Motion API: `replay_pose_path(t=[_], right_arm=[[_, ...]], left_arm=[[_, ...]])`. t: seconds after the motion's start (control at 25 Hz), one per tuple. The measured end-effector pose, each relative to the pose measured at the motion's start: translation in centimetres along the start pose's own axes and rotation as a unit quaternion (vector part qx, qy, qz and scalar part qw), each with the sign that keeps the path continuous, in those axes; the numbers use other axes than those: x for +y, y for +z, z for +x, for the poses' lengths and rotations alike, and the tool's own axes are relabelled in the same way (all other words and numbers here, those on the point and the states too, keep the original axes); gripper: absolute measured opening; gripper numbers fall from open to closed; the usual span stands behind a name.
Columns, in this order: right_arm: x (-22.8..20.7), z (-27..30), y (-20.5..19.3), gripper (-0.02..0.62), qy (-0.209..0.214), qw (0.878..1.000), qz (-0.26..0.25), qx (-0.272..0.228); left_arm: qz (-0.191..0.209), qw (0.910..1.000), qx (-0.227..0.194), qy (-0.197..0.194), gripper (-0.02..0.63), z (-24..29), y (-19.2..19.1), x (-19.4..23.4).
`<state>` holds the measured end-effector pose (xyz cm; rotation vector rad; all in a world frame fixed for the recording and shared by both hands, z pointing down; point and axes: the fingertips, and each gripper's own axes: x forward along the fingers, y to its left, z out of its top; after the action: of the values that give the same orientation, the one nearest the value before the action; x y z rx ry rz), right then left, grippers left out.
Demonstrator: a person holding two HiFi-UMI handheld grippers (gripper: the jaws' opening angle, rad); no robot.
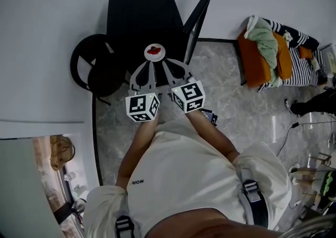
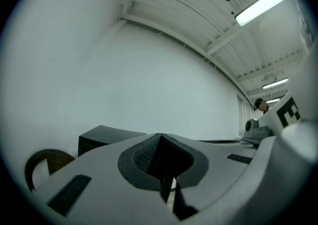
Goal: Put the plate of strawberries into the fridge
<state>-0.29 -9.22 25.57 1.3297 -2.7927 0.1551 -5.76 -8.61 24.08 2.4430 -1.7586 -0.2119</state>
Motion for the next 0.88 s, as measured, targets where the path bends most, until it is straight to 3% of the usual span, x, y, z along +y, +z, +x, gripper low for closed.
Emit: replay_pose_path(t=[0.12, 0.24, 0.52, 0.88], right_arm=[[0.0, 0.0, 0.3, 0.005, 0.0, 1.0, -0.002, -0.006], [-0.1, 0.1, 0.4, 0.005, -0.002, 1.0, -0.001, -0.008], [0.0, 0.1, -0.3, 0.005, -0.007, 1.0, -0.001, -0.006], [0.1, 0.0, 0.1, 0.005, -0.007, 1.0, -0.004, -0.02]], left_arm=[[0.057, 0.9984, 0.003, 0.004, 0.002, 0.0, 0.1, -0.5], [0.079, 0.9968, 0.009, 0.006, 0.002, 0.4, -0.2, -0.7], [0.085, 0.9961, 0.023, 0.002, 0.002, 0.2, -2.0, -0.4], [0.08, 0.9967, 0.017, 0.002, 0.002, 0.4, -1.2, -0.5]])
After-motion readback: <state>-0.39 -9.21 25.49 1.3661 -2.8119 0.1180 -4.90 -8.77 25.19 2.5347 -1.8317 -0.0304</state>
